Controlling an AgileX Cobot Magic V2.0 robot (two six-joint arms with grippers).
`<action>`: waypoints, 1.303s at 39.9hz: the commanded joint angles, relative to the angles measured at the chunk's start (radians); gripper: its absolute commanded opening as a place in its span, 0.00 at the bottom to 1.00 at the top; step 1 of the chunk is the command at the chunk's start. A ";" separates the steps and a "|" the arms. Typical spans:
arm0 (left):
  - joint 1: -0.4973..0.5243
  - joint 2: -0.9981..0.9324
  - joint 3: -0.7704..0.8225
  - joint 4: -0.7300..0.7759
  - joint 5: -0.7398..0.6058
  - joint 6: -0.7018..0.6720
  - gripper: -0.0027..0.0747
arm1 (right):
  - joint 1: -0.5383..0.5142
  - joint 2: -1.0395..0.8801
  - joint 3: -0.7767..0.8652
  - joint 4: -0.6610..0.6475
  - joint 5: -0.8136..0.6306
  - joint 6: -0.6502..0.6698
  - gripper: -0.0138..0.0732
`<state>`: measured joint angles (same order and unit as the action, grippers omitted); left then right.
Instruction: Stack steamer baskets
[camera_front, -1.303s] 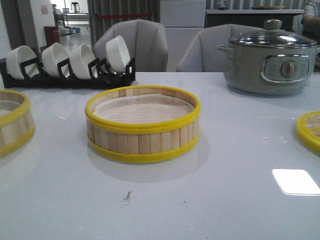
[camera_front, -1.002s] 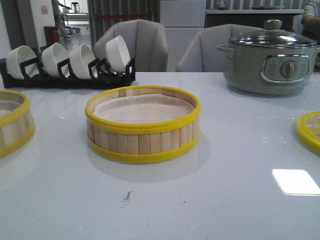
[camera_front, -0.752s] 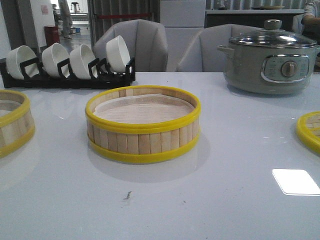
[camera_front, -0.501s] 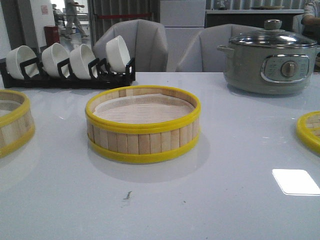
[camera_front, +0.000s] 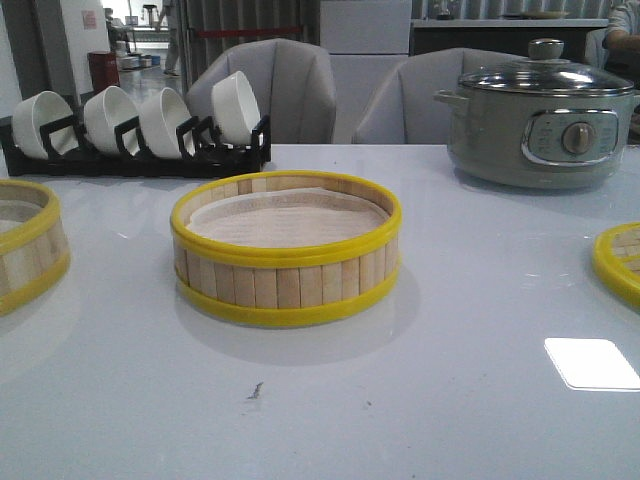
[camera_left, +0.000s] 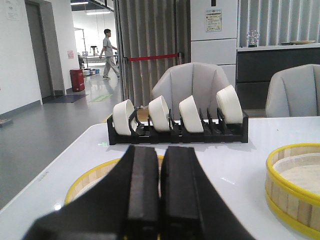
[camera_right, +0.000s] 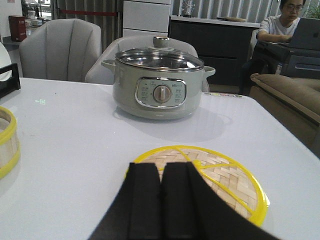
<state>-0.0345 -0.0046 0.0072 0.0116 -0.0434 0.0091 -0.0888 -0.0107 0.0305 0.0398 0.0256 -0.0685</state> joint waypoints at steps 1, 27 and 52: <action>-0.001 -0.012 0.000 -0.002 -0.081 0.000 0.14 | -0.001 -0.021 -0.015 -0.011 -0.081 -0.003 0.19; -0.005 -0.012 0.000 0.021 -0.089 0.000 0.14 | -0.001 -0.021 -0.015 -0.011 -0.081 -0.003 0.19; -0.009 0.733 -1.042 0.029 0.615 0.000 0.14 | -0.001 -0.021 -0.015 -0.011 -0.081 -0.003 0.19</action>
<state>-0.0367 0.6259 -0.9022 0.0349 0.4854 0.0091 -0.0888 -0.0107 0.0305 0.0398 0.0256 -0.0685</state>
